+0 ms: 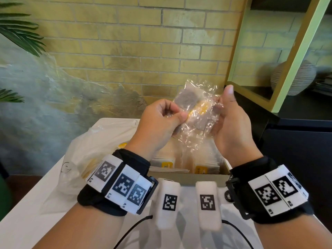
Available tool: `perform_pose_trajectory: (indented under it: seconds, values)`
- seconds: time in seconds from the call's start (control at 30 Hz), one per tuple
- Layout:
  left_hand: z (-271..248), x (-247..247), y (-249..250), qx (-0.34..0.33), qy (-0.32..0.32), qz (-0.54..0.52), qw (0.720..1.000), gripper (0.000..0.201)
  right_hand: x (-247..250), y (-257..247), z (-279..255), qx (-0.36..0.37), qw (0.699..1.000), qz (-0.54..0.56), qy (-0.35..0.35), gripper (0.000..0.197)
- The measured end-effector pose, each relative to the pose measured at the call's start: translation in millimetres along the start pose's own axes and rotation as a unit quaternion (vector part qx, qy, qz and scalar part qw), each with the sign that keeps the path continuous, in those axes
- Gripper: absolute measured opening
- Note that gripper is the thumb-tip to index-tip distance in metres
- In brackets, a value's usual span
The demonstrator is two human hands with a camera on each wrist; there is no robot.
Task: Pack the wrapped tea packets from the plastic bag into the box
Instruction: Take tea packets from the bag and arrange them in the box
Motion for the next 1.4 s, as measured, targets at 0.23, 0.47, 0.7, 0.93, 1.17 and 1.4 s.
perform_pose_trajectory:
  seconds: [0.23, 0.47, 0.7, 0.93, 1.17, 1.4]
  values:
    - [4, 11, 2, -0.022, 0.053, 0.014, 0.998, 0.032, 2, -2, 1, 0.022, 0.997, -0.076, 0.018, 0.022]
    - [2, 27, 19, -0.066, 0.094, 0.046, 0.992, 0.033, 21, -6, 4, 0.032, 0.982, -0.165, 0.088, 0.029]
    - [7, 33, 24, -0.088, 0.091, 0.024, 0.992, 0.044, 24, -7, 6, 0.023, 0.972, -0.218, 0.082, 0.029]
    - [-1, 6, 15, -0.010, -0.034, -0.004, 0.999, 0.029, 12, -1, 4, -0.003, 0.975, -0.218, 0.033, 0.025]
    - [-1, 0, 13, -0.032, -0.042, 0.111, 0.992, 0.040, 2, -3, 1, -0.006, 0.980, -0.200, -0.002, 0.025]
    - [4, 14, 0, 0.002, 0.013, 0.093, 0.996, 0.053, -4, -9, 0, 0.026, 0.983, -0.180, -0.035, 0.023]
Point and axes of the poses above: each hand's wrist, its own z-axis towards the middle knuckle, its own x-axis out of the back of the hand, y = z × x, the point moved 10 cm from there along z, towards the middle knuckle, and after that the axes turned 9 degrees about -z, right-handed, at the moved point
